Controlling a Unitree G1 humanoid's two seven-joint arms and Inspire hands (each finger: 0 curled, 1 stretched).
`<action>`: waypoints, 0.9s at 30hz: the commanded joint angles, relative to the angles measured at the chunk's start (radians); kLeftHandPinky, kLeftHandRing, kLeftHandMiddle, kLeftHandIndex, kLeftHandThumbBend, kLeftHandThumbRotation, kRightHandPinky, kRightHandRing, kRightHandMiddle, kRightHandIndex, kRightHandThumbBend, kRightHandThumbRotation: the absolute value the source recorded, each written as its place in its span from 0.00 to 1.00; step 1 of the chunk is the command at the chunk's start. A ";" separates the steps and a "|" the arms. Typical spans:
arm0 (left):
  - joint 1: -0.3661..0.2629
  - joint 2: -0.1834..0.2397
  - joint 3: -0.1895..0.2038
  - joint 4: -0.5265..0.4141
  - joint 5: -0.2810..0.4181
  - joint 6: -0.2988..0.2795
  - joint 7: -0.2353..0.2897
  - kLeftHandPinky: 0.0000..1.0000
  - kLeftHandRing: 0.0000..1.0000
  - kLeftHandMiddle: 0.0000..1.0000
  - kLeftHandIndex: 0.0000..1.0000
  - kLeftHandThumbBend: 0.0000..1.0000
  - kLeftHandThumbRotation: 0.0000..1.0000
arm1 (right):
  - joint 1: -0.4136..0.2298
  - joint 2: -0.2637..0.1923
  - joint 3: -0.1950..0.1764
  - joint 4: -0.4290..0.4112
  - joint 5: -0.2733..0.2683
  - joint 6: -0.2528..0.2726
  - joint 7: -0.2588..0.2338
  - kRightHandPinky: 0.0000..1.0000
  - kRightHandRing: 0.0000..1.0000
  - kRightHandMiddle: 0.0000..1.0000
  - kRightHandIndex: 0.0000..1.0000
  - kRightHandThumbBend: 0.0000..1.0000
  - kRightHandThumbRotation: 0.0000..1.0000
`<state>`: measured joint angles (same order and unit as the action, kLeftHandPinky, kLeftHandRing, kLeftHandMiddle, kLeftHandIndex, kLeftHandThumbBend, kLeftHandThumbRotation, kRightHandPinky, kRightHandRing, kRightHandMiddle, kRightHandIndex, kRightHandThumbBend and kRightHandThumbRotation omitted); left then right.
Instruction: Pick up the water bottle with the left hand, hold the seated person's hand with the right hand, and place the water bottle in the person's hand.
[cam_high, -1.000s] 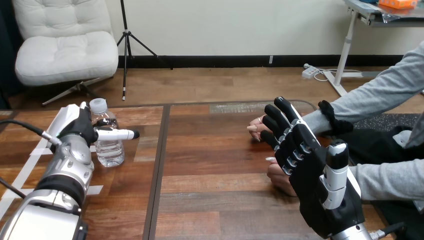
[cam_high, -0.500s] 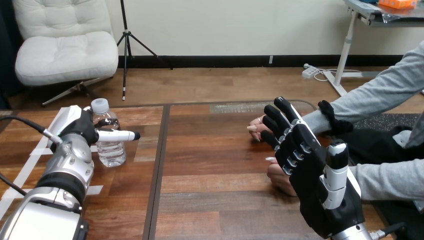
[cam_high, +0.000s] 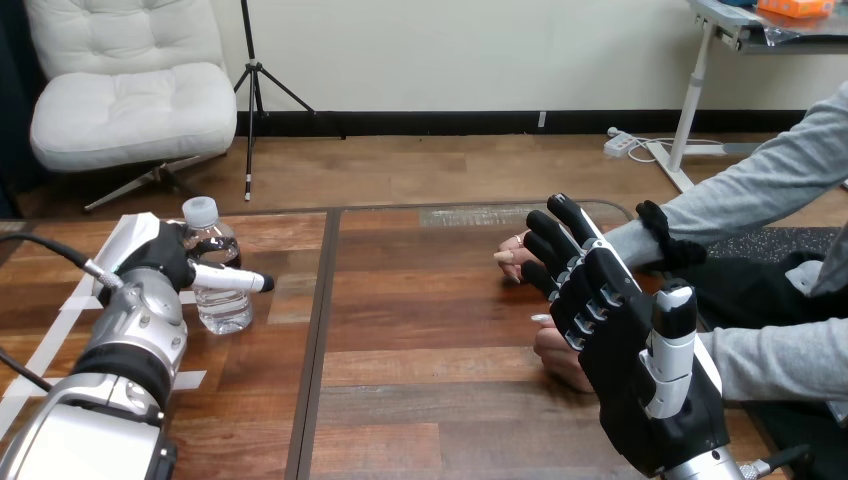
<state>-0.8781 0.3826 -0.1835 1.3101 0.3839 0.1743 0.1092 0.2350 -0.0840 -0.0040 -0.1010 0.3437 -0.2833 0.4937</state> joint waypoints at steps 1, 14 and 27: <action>-0.083 0.002 0.012 -0.017 -0.009 -0.007 0.022 0.59 0.79 0.87 0.88 0.98 0.17 | -0.027 -0.001 0.003 -0.045 0.007 -0.013 0.000 1.00 0.99 0.97 0.99 0.97 1.00; -0.071 -0.003 0.020 -0.026 -0.019 0.000 0.098 0.55 0.68 0.73 0.71 0.90 0.01 | -0.027 0.000 0.004 -0.047 0.000 -0.012 -0.008 1.00 0.99 0.97 0.99 0.97 1.00; -0.053 -0.008 0.006 -0.027 -0.007 -0.028 0.188 0.33 0.41 0.48 0.54 0.77 0.00 | -0.028 -0.001 0.005 -0.047 0.007 -0.012 -0.004 1.00 0.99 0.97 0.98 0.98 1.00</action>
<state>-0.8780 0.3775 -0.1710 1.3101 0.3621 0.1742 0.2608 0.2352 -0.0841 -0.0034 -0.1010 0.3417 -0.2832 0.4888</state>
